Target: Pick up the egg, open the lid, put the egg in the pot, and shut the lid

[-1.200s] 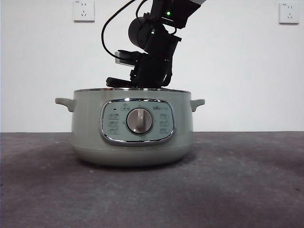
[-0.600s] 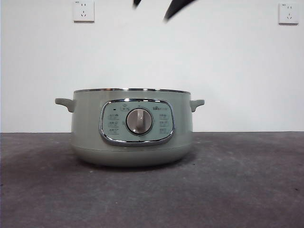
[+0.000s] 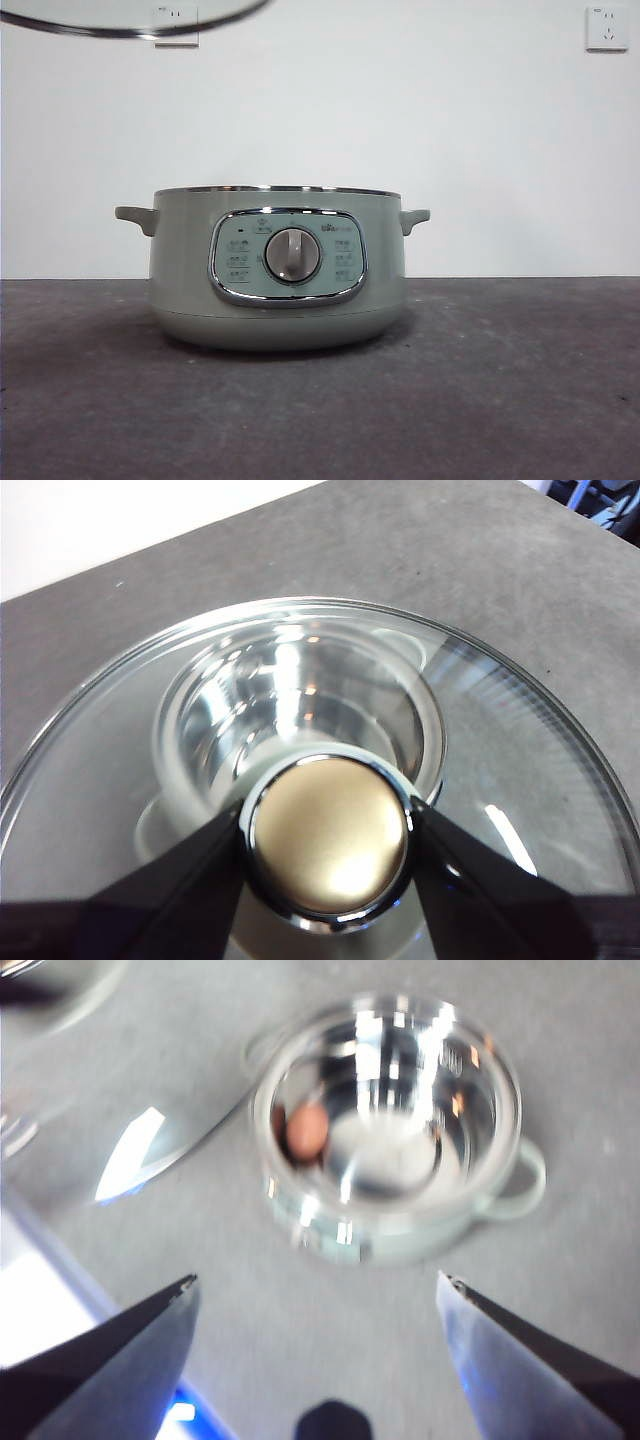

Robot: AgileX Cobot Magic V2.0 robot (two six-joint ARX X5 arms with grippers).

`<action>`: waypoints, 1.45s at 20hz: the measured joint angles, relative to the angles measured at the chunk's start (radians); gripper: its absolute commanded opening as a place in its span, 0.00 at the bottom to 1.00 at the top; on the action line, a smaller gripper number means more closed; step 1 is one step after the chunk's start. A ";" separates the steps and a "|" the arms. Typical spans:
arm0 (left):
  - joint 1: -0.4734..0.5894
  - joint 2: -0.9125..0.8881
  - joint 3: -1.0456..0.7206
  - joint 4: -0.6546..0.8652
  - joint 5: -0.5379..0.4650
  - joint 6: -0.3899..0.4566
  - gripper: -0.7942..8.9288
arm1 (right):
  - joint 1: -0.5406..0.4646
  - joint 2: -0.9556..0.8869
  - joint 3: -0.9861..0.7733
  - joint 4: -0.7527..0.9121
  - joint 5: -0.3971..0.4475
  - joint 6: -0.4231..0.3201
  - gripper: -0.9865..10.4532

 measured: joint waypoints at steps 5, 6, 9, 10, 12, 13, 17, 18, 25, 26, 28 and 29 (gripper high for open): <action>-0.061 0.171 0.000 0.185 -0.008 0.005 0.07 | 0.000 -0.296 -0.348 0.031 0.001 0.063 0.44; -0.065 0.206 0.000 0.214 -0.006 0.006 0.07 | 0.000 -0.356 -0.411 0.039 0.009 0.084 0.44; -0.066 0.298 0.000 0.293 -0.009 0.013 0.07 | 0.000 -0.521 -0.575 0.044 0.056 0.145 0.44; -0.065 0.322 0.000 0.318 -0.012 0.013 0.07 | 0.000 -0.568 -0.619 0.043 0.073 0.168 0.44; -0.065 0.360 0.000 0.369 -0.012 0.013 0.07 | 0.000 -0.649 -0.690 0.043 0.094 0.214 0.44; -0.065 0.374 0.000 0.389 -0.012 0.013 0.07 | 0.000 -0.685 -0.719 0.042 0.102 0.235 0.44; -0.066 0.424 0.000 0.439 -0.012 0.013 0.07 | 0.000 -0.768 -0.780 0.037 0.124 0.294 0.44; -0.066 0.438 0.000 0.443 -0.012 0.013 0.07 | 0.000 -0.771 -0.783 0.037 0.129 0.300 0.44; -0.066 0.486 0.000 0.479 -0.016 0.013 0.07 | 0.000 -0.775 -0.785 0.038 0.139 0.308 0.44; -0.066 0.489 0.000 0.481 -0.016 0.013 0.07 | 0.000 -0.775 -0.785 0.039 0.139 0.308 0.44; -0.066 0.498 0.000 0.490 -0.016 0.013 0.07 | 0.000 -0.775 -0.785 0.038 0.142 0.309 0.44; -0.066 0.502 0.000 0.494 -0.017 0.013 0.07 | 0.000 -0.775 -0.785 0.039 0.143 0.309 0.44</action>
